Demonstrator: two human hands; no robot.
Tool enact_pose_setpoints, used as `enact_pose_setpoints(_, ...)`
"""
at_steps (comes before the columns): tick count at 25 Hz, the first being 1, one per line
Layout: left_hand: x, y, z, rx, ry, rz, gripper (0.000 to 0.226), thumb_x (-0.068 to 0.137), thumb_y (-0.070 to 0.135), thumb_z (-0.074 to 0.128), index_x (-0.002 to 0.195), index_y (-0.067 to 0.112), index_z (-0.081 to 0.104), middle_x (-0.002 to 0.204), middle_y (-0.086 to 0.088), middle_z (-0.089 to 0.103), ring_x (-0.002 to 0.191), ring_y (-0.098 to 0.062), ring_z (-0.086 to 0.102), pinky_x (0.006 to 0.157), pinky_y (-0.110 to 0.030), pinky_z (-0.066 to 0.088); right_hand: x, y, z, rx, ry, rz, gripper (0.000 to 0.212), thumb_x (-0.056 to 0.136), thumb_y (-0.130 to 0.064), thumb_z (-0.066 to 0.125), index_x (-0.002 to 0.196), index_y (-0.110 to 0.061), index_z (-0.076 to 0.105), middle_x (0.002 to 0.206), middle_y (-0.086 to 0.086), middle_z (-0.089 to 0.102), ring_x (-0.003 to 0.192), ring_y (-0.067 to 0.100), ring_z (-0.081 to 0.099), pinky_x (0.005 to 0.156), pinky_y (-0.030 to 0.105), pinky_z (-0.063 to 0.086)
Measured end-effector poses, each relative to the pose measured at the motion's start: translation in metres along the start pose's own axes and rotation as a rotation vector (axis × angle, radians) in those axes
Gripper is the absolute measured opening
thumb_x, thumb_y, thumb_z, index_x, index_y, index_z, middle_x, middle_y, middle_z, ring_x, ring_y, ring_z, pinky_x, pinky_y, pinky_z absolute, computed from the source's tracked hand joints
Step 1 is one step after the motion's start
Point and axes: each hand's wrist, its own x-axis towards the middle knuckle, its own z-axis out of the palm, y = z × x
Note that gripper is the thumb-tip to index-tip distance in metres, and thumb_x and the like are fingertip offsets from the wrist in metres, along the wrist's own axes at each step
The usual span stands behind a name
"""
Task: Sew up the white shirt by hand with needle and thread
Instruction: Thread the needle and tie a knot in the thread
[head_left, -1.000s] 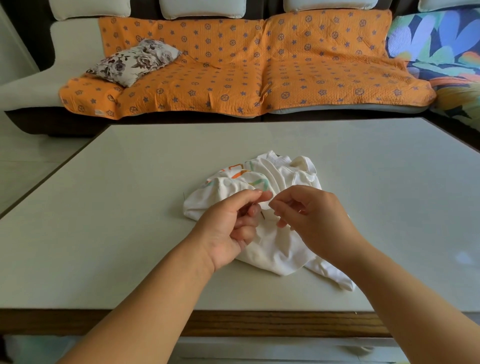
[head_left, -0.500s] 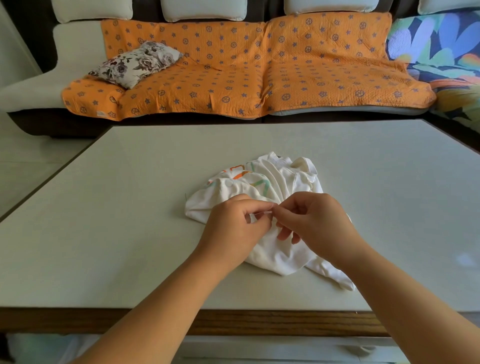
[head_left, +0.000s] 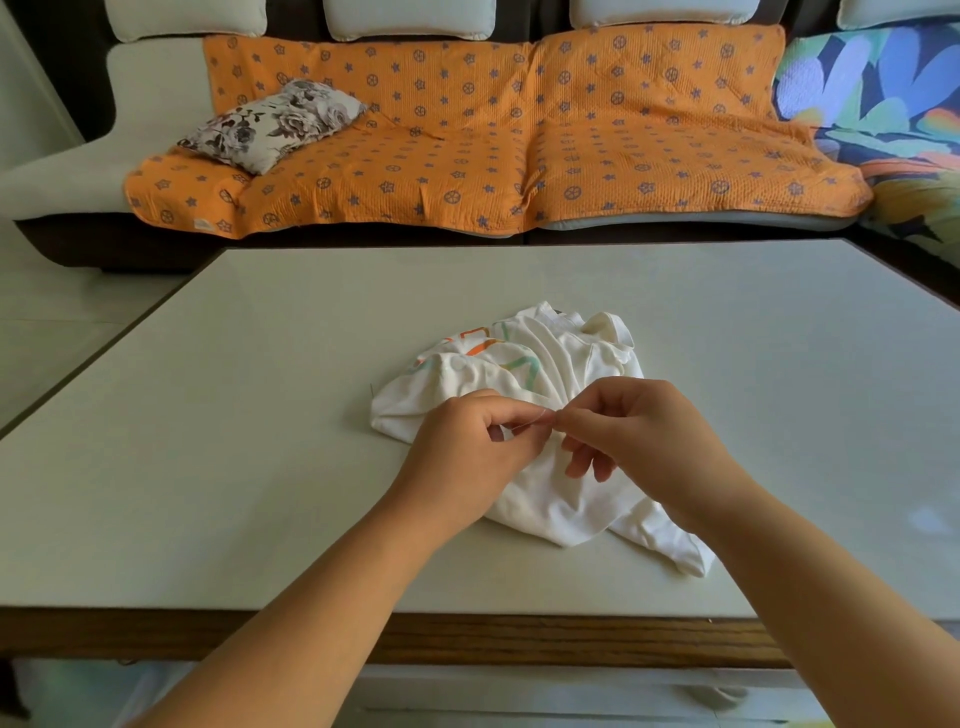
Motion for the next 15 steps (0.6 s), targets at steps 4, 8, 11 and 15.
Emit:
enact_pose_setpoints(4,0.0,0.0,-0.002,0.007,-0.002,-0.021,0.009,0.088,0.03,0.069,0.093,0.03,0.077,0.065,0.027,0.06,0.056,0.0,0.048,0.058,-0.008,0.037,0.001,0.0,0.0,0.036,-0.008,-0.002,0.012,0.087,-0.009,0.065,0.079,-0.001,0.07,0.062,0.002,0.067,0.05,0.01,0.062,0.051,0.02,0.047)
enact_pose_setpoints(8,-0.001,0.003,-0.003,-0.355,-0.051,-0.248,0.012,0.091,0.023,0.066,0.084,0.024,0.076,0.068,0.013,0.063,0.05,-0.005,0.043,0.049,-0.015,0.035,0.003,0.003,-0.001,0.261,-0.029,0.036,0.021,0.096,-0.012,0.053,0.099,-0.006,0.073,0.078,0.009,0.068,0.065,0.021,0.066,0.06,0.028,0.05)
enact_pose_setpoints(11,0.0,0.008,-0.005,-0.648,-0.092,-0.375,0.014,0.091,0.009,0.062,0.083,0.014,0.073,0.064,0.009,0.059,0.048,-0.004,0.03,0.045,-0.016,0.021,0.003,0.007,-0.002,0.365,-0.19,0.077,0.029,0.1,-0.007,0.044,0.107,-0.005,0.072,0.097,0.016,0.072,0.081,0.025,0.069,0.075,0.034,0.052)
enact_pose_setpoints(15,0.0,0.01,-0.009,-0.712,-0.151,-0.38,0.017,0.091,0.008,0.061,0.08,0.012,0.074,0.065,0.006,0.053,0.047,-0.003,0.029,0.044,-0.016,0.019,0.001,0.008,-0.002,0.32,-0.244,0.009,0.021,0.096,-0.011,0.055,0.104,-0.003,0.073,0.1,0.015,0.074,0.085,0.021,0.07,0.077,0.027,0.056)
